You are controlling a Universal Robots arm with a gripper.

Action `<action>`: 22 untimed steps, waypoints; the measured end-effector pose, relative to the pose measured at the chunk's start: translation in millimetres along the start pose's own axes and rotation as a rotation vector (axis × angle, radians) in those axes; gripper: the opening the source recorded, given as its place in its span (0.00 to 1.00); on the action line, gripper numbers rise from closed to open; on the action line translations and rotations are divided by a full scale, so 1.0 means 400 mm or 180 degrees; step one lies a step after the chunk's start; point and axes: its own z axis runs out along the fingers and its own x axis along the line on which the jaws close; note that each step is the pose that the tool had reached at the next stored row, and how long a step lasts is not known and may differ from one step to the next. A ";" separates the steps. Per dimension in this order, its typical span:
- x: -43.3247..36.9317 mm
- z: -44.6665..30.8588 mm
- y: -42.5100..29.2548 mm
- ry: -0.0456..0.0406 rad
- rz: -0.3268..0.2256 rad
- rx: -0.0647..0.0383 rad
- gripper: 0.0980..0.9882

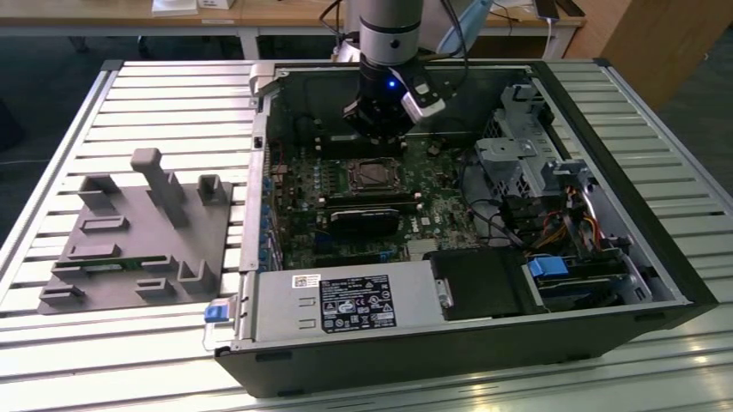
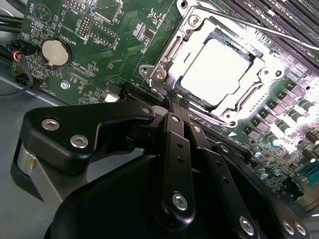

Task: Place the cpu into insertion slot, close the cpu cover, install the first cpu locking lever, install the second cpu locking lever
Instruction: 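Install the second cpu locking lever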

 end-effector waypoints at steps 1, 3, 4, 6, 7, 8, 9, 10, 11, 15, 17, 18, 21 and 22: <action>0.000 0.000 -0.001 0.0000 0.0000 0.0000 0.01; 0.000 0.000 -0.002 0.0000 0.0000 0.0000 0.01; 0.000 0.000 -0.002 0.0000 0.0000 0.0000 0.01; 0.000 0.000 -0.004 0.0000 0.0000 0.0000 0.01; 0.000 0.000 -0.005 0.0000 0.0000 0.0000 0.01; 0.000 0.000 -0.006 0.0000 0.0000 0.0000 0.01; 0.000 0.000 -0.007 0.0000 0.0000 0.0000 0.01; 0.000 0.000 -0.008 0.0000 0.0000 0.0000 0.01; 0.000 0.000 -0.009 0.0000 0.0000 0.0000 0.01; 0.000 0.000 -0.014 0.0000 0.0000 0.0000 0.01; 0.000 0.000 -0.016 0.0000 0.0000 0.0000 0.01; 0.000 0.000 -0.017 0.0000 0.0000 -0.0001 0.01; 0.000 0.000 -0.018 0.0000 0.0000 0.0000 0.01; 0.000 -0.002 -0.018 0.0001 0.0000 0.0001 0.01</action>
